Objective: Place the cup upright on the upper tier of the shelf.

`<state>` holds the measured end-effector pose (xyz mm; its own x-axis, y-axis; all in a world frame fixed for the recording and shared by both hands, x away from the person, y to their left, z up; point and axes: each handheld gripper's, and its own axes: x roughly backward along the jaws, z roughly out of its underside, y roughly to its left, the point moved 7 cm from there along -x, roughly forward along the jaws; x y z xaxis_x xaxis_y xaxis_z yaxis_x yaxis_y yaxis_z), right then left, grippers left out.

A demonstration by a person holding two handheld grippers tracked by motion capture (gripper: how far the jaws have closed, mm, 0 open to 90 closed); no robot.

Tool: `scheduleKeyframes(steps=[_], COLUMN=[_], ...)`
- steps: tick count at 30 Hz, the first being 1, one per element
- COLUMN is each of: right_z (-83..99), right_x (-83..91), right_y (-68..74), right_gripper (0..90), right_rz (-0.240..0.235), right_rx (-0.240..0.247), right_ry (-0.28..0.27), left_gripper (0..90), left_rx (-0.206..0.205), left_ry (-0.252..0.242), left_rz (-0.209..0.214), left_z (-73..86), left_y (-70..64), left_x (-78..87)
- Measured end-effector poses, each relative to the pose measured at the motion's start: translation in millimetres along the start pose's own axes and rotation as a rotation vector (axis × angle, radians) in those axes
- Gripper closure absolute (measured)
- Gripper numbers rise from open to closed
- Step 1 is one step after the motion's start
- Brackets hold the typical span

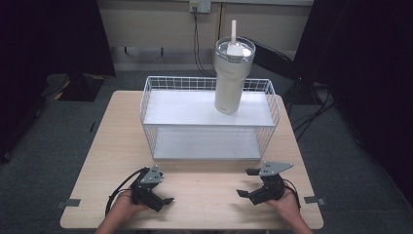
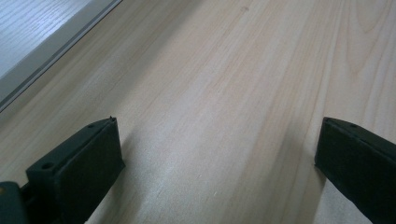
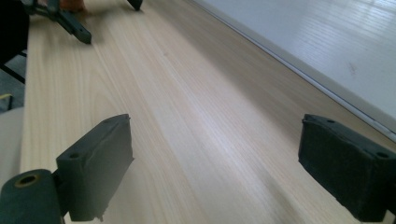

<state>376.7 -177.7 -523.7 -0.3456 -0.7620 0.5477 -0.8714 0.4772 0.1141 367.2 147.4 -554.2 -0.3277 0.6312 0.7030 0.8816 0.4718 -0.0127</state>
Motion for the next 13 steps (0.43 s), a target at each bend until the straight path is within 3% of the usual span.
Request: scheduleKeyframes(steps=[7,13], right_z=[9.7,16.7], right_x=[0.0,-0.6], right_y=[-4.6,-6.2], right_gripper=[9.5,9.5], right_rz=[0.024,0.052], right_rx=[0.013,0.042], right_ry=[0.031,0.097], left_gripper=[0.1,0.1], left_rx=[0.0,0.0], left_ry=[0.0,0.0], left_rz=[0.0,0.0], left_z=[0.0,0.0], left_y=[0.0,0.0], left_x=[0.0,0.0])
